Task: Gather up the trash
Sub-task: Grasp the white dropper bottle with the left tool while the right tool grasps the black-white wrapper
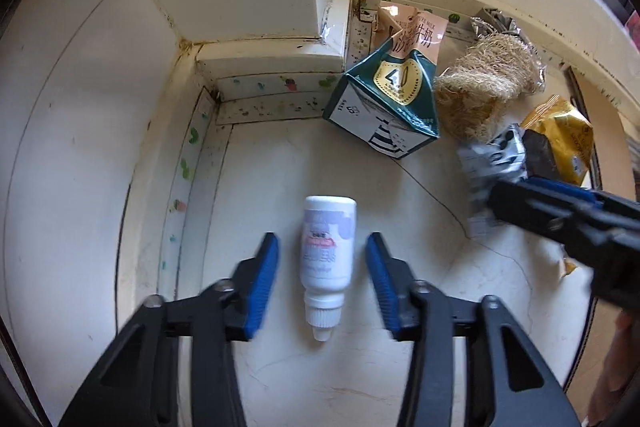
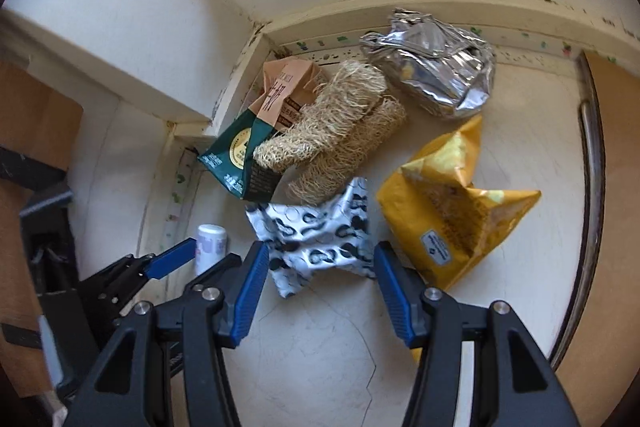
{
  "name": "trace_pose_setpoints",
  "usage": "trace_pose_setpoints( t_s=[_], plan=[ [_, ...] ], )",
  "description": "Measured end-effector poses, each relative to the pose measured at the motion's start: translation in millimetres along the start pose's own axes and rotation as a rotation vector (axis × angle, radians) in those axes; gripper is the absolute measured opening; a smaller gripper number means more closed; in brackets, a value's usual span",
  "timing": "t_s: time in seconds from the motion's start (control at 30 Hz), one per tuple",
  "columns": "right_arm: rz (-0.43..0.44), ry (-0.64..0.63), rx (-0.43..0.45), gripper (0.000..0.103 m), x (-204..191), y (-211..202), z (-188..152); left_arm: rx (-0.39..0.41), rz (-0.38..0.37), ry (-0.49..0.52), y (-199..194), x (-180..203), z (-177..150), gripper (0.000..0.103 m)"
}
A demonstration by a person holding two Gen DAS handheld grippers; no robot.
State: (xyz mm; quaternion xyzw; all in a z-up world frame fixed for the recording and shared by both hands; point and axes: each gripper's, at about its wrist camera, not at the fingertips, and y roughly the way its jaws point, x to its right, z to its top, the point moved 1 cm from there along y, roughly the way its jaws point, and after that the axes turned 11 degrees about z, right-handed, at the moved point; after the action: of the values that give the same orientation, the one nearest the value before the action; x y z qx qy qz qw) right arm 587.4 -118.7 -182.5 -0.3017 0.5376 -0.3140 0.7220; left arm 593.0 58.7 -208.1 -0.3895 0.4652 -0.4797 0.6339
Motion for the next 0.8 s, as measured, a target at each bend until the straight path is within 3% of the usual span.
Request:
trace_pose_setpoints(
  t_s=[0.07, 0.33, 0.37, 0.4, 0.43, 0.53, 0.6, 0.8],
  plan=[
    [-0.023, -0.029, 0.005, 0.055, -3, 4, -2, 0.002, 0.000, -0.012, 0, -3, -2, 0.023],
    [-0.071, -0.089, 0.042, 0.056, -12, 16, 1, 0.028, -0.001, -0.058, -8, 3, -24, 0.022],
    [-0.072, -0.101, 0.044, 0.054, -15, 20, 3, 0.030, -0.005, -0.064, -8, 2, -26, 0.022],
    [-0.047, -0.117, 0.050, 0.042, -17, 20, 1, 0.030, -0.005, -0.067, -7, 1, -29, 0.022],
    [-0.034, -0.122, 0.050, 0.036, -21, 20, 1, 0.030, -0.006, -0.073, -9, 0, -34, 0.022],
    [-0.062, -0.152, 0.056, 0.035, -27, 19, -6, 0.031, -0.020, -0.082, -10, -2, -39, 0.022],
    [-0.056, -0.160, 0.043, 0.030, -30, 20, -14, 0.036, -0.032, -0.083, -11, -3, -40, 0.022],
    [-0.033, -0.155, 0.034, 0.030, -36, 9, -39, 0.047, -0.059, -0.069, -25, -8, -56, 0.022]
  ],
)
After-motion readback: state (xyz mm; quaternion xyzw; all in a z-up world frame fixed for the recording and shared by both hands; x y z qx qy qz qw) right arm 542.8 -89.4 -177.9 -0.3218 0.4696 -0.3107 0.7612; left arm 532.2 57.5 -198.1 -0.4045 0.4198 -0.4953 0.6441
